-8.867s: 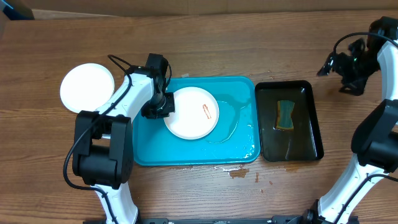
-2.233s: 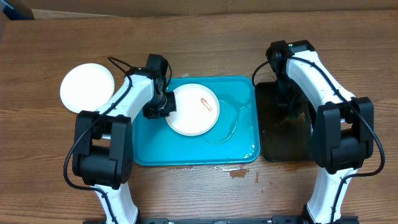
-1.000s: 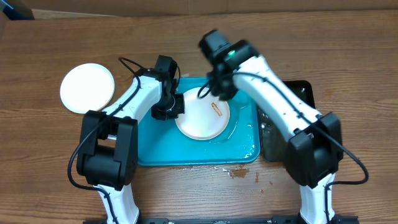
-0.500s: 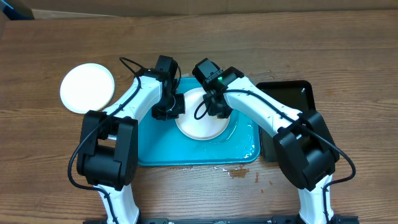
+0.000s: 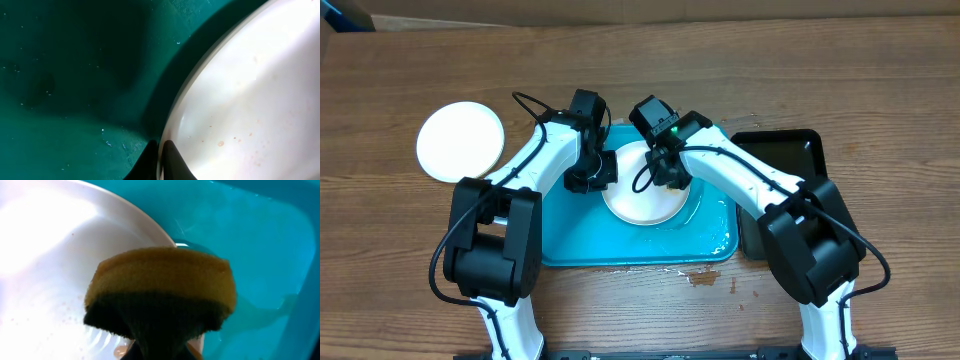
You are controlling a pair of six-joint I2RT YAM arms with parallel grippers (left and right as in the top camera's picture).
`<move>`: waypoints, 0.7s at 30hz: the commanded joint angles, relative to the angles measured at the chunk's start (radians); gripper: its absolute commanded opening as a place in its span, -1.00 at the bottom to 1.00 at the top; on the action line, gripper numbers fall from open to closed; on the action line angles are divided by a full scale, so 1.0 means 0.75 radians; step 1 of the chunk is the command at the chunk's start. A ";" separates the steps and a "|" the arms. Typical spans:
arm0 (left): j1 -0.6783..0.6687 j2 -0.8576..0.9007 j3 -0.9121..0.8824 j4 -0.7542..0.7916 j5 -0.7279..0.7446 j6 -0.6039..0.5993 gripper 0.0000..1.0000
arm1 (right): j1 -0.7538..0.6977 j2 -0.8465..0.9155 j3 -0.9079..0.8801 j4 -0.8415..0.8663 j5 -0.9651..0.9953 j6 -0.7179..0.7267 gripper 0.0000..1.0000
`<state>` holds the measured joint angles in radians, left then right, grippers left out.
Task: Clean dirty plates on tray and stack at the side
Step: 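Scrub the white plate surface with the sponge in right gripper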
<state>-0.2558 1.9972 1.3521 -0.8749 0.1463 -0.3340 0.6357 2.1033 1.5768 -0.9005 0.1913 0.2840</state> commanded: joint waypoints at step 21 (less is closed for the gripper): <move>-0.004 0.005 -0.007 -0.024 0.001 -0.004 -0.86 | -0.005 -0.118 0.031 0.097 0.058 0.032 -0.05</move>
<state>-0.2558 1.9972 1.3521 -0.8883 0.1570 -0.3370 0.6361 2.0815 1.5272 -0.8169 0.2146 0.3069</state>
